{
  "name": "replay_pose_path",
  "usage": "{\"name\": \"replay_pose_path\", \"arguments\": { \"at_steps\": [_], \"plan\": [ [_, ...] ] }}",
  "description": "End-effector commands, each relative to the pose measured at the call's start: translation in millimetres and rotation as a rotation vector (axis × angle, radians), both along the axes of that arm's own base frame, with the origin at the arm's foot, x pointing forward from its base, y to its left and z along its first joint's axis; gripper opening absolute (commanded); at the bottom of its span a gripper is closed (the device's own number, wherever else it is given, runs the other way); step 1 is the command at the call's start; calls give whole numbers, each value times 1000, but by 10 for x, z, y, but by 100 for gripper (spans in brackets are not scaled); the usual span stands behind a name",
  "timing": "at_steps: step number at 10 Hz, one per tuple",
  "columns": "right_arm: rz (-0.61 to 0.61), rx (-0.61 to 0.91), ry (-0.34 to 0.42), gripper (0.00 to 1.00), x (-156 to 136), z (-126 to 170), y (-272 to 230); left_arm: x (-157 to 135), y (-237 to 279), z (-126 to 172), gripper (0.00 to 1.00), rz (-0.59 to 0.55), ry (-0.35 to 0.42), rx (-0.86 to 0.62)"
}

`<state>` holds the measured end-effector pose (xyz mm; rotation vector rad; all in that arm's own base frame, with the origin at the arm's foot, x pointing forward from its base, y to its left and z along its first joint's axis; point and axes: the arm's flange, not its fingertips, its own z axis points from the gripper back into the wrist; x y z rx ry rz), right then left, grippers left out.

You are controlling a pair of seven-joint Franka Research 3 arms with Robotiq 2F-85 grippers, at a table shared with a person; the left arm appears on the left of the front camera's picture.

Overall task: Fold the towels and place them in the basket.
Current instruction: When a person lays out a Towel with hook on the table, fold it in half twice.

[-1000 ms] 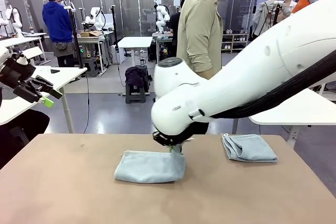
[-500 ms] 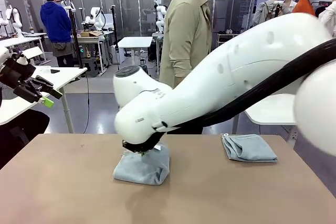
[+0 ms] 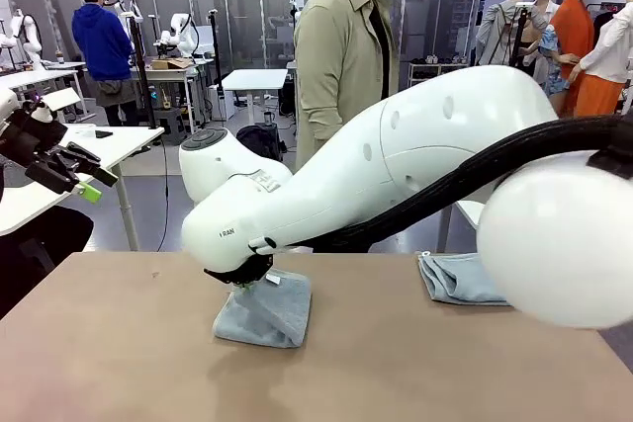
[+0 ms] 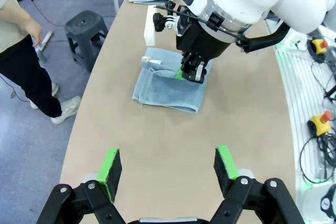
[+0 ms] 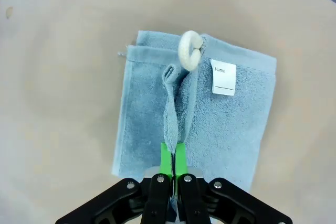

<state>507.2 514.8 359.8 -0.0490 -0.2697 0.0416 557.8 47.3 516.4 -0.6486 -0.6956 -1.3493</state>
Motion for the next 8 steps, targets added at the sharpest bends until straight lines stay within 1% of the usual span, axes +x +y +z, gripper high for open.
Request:
{"name": "replay_pose_path", "arguments": {
  "at_steps": [1,4,5,8],
  "plan": [
    [-49,4,-25,0,16,-50,76,-15,4,26,90,4,-1,15],
    [-28,31,-10,0,10,-146,138,-15,4,26,90,4,-1,15],
    [-22,40,9,0,3,-182,150,-15,4,26,90,4,-1,15],
    [-39,81,14,0,-6,-232,151,-15,4,26,90,4,-1,15]
  ]
}}
